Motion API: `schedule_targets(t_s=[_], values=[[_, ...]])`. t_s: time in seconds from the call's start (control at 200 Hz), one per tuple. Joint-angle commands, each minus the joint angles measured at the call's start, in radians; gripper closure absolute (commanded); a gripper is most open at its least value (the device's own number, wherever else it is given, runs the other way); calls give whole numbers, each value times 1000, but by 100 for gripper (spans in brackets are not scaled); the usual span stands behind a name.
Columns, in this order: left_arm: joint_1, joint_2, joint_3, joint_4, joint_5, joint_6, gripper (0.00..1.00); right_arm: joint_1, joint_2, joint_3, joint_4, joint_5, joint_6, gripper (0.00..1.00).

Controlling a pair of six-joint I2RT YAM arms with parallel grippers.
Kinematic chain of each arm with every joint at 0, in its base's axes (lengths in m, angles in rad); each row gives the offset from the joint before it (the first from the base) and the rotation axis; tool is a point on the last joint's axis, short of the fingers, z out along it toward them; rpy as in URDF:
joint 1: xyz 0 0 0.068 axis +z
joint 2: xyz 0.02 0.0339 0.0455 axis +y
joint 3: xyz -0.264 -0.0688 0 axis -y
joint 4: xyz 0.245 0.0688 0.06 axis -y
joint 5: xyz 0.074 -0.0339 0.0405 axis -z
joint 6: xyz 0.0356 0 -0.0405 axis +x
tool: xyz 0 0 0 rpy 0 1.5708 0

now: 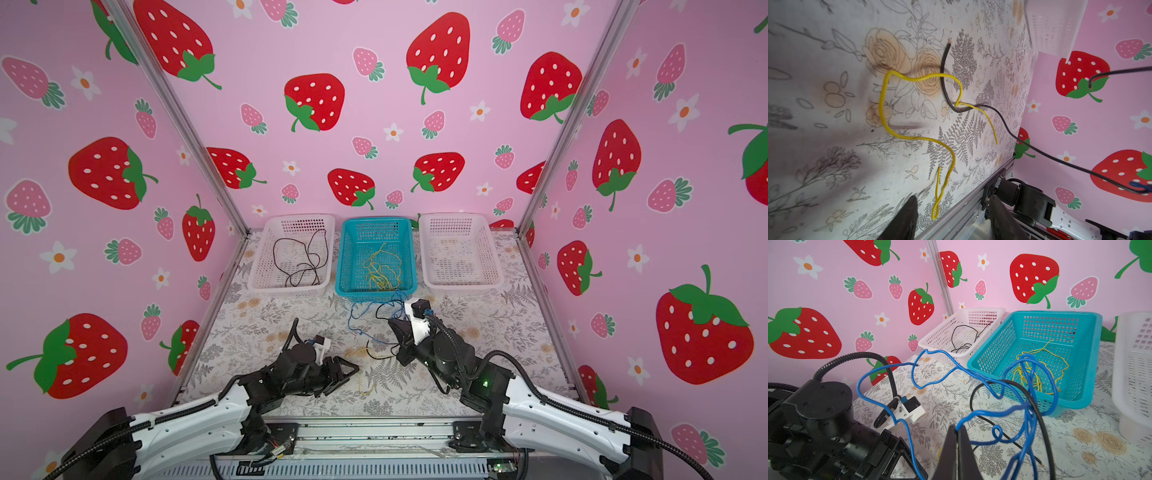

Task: Untangle the cables
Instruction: 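Grasp the yellow wire with the left gripper and pull it from the tangle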

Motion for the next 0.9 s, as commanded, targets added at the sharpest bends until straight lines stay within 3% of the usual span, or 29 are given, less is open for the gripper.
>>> schedule_targets(t_s=[0.0, 0.595, 0.895], values=[[-9, 44, 44, 80, -6, 10, 47, 3, -25, -18, 0, 19, 11, 100], [-30, 232, 93, 126, -7, 44, 59, 2, -53, -47, 1, 31, 15, 100], [-32, 265, 103, 146, -5, 49, 74, 2, -68, -59, 1, 43, 19, 100]])
